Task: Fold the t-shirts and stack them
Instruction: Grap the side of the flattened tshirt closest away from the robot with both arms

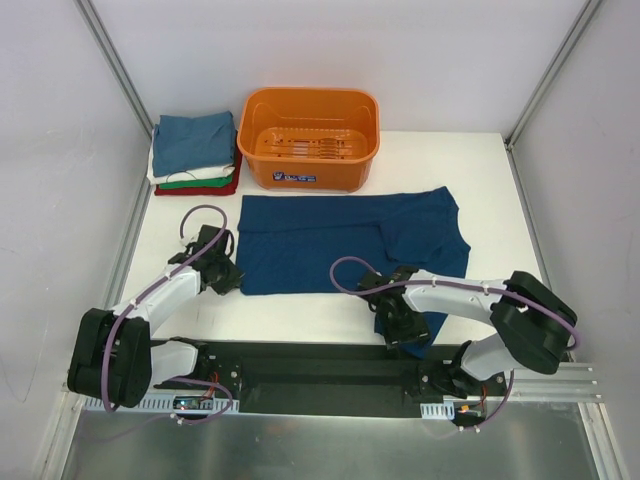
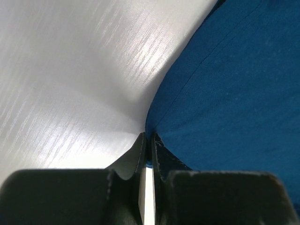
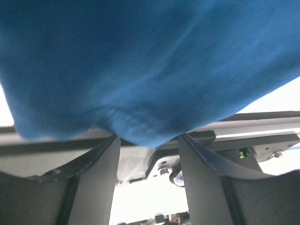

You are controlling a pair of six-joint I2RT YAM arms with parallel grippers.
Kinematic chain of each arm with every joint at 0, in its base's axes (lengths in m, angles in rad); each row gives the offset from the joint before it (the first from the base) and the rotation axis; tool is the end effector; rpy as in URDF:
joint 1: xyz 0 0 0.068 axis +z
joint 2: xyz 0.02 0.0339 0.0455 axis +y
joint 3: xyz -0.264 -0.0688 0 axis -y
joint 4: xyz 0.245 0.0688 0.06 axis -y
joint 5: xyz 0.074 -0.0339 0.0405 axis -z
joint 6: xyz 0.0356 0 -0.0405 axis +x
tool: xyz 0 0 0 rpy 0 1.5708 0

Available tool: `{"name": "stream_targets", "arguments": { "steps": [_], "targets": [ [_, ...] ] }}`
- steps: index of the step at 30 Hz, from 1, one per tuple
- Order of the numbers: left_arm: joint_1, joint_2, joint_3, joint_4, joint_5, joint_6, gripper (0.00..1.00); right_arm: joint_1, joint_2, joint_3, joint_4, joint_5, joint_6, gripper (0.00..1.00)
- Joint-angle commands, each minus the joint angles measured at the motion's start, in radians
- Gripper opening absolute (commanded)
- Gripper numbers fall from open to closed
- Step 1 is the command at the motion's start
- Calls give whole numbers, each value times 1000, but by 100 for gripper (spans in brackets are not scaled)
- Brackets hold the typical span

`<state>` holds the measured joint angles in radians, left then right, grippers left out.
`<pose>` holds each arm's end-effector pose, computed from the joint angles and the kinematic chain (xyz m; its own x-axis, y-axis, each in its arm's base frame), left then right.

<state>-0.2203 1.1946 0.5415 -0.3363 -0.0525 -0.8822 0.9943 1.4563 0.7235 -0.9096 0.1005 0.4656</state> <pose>0.2094 -0.0450 0.1663 -0.6650 -0.6413 -0.3828 -0.5089 0.7643 -0.3962 0.1143 0.1693 0.1473 -0.8621 -0.5064 0.0190 -0.5048 0.8547 -0.1215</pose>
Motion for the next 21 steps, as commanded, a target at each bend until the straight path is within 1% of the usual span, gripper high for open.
{"name": "stream_targets", "arguments": {
  "steps": [1,2,4,5,6,7,8,11,12,13,14,17,18,21],
  "targets": [
    [13,-33,2,-27,9,12,0,-37,33,39,-18,97,47,55],
    [15,-33,2,-27,10,14,0,-45,47,51,-23,91,44,55],
    [18,-32,5,-27,10,19,0,-52,49,56,-22,84,28,45],
    [18,-32,5,-29,10,20,0,-57,44,53,-18,76,21,39],
    [19,-33,5,-29,8,20,0,-62,41,51,-18,70,12,18],
    [21,-35,5,-29,9,20,0,-72,38,48,-21,55,5,7],
    [22,-36,6,-30,11,22,0,-75,33,47,-52,48,2,1],
    [24,-56,2,-32,19,22,0,-75,-11,66,-125,22,-19,1],
    [24,-61,2,-35,19,22,0,-75,-22,97,-149,10,-28,1],
    [25,-73,3,-44,26,23,0,-75,-28,118,-173,-25,-71,1],
    [25,-81,5,-55,31,25,0,-74,-33,140,-239,-34,-85,0],
    [27,-107,6,-75,51,23,0,-80,-46,204,-339,-47,-129,1],
    [27,-112,8,-78,51,20,0,-89,-47,214,-354,-47,-142,1],
    [36,-110,37,-79,51,15,0,-175,-48,275,-387,-1,-192,1]
  ]
}}
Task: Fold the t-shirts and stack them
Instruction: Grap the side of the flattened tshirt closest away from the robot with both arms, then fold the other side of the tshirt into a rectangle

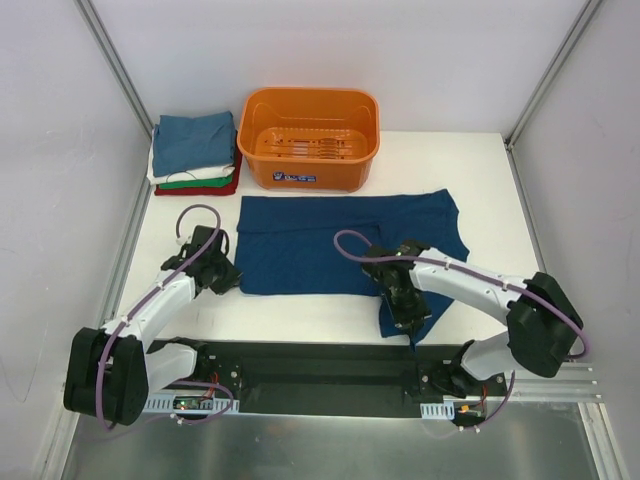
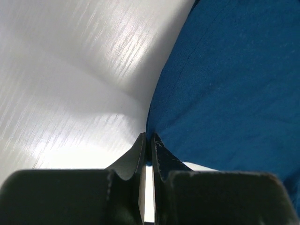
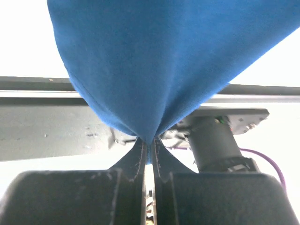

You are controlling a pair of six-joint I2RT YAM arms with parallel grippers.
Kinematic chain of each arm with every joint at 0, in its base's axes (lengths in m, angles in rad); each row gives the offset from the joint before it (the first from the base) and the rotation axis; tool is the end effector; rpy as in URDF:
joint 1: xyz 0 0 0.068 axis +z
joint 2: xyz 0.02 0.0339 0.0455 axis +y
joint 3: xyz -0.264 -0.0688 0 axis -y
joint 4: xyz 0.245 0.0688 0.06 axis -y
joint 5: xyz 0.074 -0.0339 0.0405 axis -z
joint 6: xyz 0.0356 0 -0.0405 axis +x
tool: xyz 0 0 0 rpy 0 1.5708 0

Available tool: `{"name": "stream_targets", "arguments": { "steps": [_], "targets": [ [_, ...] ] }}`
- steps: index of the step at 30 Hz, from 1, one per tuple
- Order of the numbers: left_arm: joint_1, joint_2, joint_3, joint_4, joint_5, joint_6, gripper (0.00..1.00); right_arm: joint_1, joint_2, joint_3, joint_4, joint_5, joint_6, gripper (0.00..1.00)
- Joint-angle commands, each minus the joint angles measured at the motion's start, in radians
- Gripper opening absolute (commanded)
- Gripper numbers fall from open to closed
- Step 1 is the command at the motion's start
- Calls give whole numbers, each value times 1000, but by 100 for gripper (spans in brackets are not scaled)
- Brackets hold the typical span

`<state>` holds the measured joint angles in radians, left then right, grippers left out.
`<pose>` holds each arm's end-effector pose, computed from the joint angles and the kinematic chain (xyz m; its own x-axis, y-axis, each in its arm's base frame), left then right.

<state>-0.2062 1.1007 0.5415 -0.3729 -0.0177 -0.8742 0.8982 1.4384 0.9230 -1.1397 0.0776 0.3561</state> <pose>0.2010 -0.0414 0.1818 -0.6533 -0.6469 -0.3934 -0.4781 0.7554 -0.4481 0.1384 0.1693 0.1975 -0.8552 -0.5158 0.0520 -0.5183 0.8491 -0.1018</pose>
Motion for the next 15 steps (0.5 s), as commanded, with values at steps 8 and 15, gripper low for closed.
{"name": "stream_targets", "arguments": {
  "steps": [8,15],
  "targets": [
    [53,91,184,-40,36,20,0,-317,98,393,-178,177,-269,1],
    [93,201,302,-14,48,37,0,-442,230,620,-161,243,-333,1]
  ]
}}
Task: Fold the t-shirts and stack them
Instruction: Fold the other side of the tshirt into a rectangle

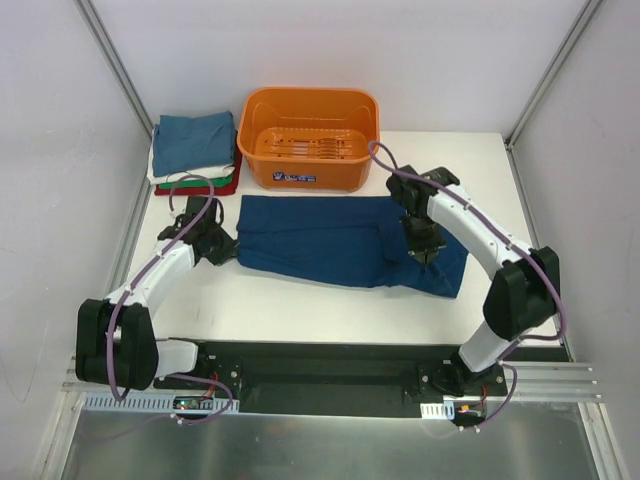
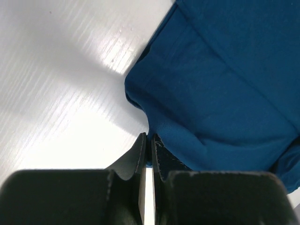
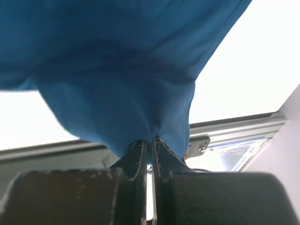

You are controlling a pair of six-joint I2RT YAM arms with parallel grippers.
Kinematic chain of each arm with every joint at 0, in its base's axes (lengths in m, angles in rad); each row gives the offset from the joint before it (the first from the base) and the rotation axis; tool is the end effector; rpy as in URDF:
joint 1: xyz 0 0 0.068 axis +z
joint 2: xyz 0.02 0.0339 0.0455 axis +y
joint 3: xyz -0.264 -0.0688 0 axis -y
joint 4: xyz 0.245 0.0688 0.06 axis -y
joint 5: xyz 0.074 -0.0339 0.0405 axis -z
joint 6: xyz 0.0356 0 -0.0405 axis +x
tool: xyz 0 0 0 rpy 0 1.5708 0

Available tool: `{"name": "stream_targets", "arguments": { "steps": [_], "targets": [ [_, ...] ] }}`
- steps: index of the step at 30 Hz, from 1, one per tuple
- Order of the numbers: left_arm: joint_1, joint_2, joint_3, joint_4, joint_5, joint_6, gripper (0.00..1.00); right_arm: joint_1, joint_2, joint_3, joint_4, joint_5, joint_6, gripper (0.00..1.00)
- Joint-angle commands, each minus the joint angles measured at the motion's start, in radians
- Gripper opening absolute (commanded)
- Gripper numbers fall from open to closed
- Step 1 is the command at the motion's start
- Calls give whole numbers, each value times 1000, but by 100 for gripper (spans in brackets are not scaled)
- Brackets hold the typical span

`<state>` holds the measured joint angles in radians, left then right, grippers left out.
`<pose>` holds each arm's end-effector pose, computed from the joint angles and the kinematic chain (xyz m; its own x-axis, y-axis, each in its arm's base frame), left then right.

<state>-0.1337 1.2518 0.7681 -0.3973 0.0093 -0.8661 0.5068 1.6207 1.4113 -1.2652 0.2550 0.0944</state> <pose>0.2495 -0.0339 0.2188 -0.6013 -0.6878 -0.4068 -0.4922 0.7198 -0.4894 0.2629 0.1357 0.2770 -0.9087 -0.4001 -0.1193 -0.3645 0.8995 -0.2409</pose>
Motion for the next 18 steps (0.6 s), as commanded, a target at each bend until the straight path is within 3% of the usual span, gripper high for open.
{"name": "stream_targets", "arguments": {
  "steps": [1,18],
  "targets": [
    [22,76,88,18,24,30,0,-62,77,155,-28,69,-73,1],
    [51,308,272,40,26,47,0,-208,364,514,9,35,-242,1]
  ]
}}
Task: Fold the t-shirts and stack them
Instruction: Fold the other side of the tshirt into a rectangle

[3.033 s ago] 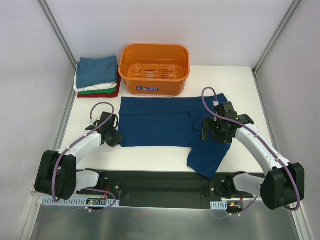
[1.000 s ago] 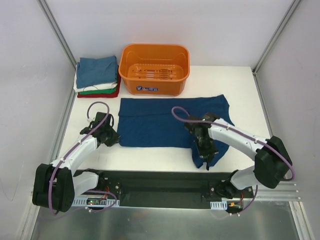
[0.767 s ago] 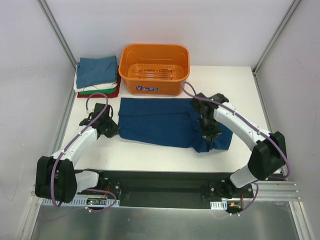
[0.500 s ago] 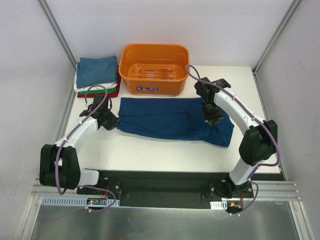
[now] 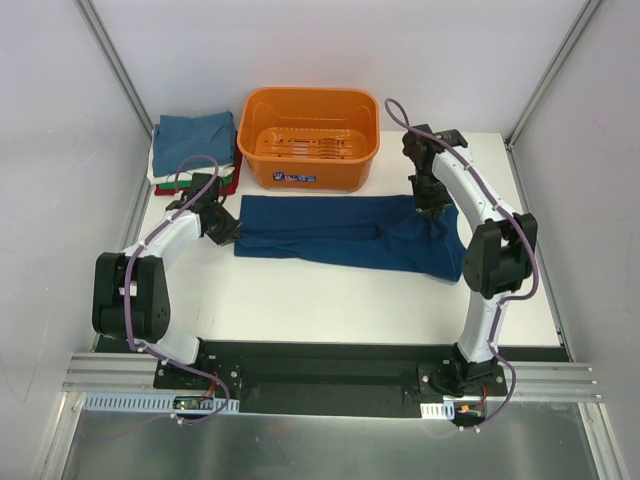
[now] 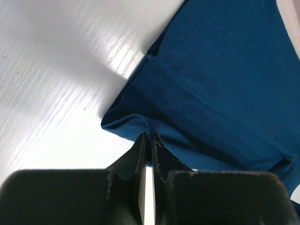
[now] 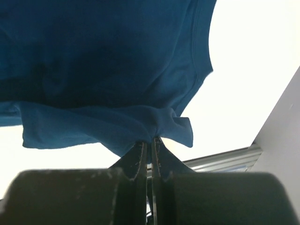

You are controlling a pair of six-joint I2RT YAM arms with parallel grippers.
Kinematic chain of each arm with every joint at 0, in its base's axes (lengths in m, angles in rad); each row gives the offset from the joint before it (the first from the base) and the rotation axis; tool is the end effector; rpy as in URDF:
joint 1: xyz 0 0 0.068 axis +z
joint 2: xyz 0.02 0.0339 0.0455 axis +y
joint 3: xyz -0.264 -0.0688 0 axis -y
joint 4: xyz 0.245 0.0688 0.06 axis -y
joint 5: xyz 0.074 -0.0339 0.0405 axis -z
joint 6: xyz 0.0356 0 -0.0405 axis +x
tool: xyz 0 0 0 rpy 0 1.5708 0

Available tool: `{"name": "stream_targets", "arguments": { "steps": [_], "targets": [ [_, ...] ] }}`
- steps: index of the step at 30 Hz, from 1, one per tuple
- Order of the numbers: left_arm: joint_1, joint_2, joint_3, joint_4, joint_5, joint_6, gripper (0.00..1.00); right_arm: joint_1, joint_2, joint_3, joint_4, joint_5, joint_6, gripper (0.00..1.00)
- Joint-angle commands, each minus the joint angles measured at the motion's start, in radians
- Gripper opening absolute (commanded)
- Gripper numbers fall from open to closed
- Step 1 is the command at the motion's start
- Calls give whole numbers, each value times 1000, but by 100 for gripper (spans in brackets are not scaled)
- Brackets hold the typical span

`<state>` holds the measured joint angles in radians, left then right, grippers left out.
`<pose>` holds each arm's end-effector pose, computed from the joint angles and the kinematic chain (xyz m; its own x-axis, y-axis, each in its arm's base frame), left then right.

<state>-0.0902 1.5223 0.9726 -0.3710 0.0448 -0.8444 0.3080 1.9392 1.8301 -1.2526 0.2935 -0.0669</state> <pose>0.3124 -0.0299 0.2131 -0.6140 -0.6943 -0.3753 -0.5150 0.7128 -0.4762 0.3725 0.1077 0.2870 -0.9145 -0.3581 -0.1882 -0.2948 0.9085 -0.2962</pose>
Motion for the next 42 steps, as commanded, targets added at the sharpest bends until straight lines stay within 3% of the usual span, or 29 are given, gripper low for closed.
{"name": "stream_targets", "arguments": {
  "steps": [1,8,13,16,17,18,19,21,22,24,25,26,27,30,33,37,42],
  "targets": [
    [7,47,75,14,-14,27,0,-10,73,109,-1,-1,-88,1],
    [7,159,169,15,20,47,0,-49,211,270,19,6,-180,1],
    [10,190,179,14,-19,38,0,-75,339,435,33,4,-234,1],
    [17,200,176,12,-28,36,2,-81,380,454,99,4,-266,1],
    [17,202,179,12,-25,36,7,-81,388,455,117,6,-286,1],
    [20,211,182,12,-23,41,19,-81,401,457,143,6,-292,1],
    [20,216,189,12,-20,45,25,-81,408,459,157,6,-297,11],
    [20,222,202,11,-16,57,42,-81,425,463,182,4,-307,17],
    [20,220,207,10,-16,62,54,-81,429,465,191,15,-303,31],
    [20,202,216,7,-13,73,69,-81,428,460,209,59,-295,44],
    [20,193,215,9,-13,76,88,-81,420,457,213,84,-281,54],
    [20,168,209,9,-11,77,97,-81,408,434,216,122,-277,59],
    [20,155,203,9,-2,80,99,-81,371,416,229,140,-257,64],
    [20,89,169,9,32,88,99,-81,255,298,257,196,-199,73],
    [18,15,126,9,61,100,99,-81,100,130,274,190,-133,73],
    [0,-40,98,9,102,107,99,-86,-95,-148,314,57,-4,73],
    [-58,33,130,12,177,116,99,-104,-241,-405,398,-174,64,69]
  ]
}}
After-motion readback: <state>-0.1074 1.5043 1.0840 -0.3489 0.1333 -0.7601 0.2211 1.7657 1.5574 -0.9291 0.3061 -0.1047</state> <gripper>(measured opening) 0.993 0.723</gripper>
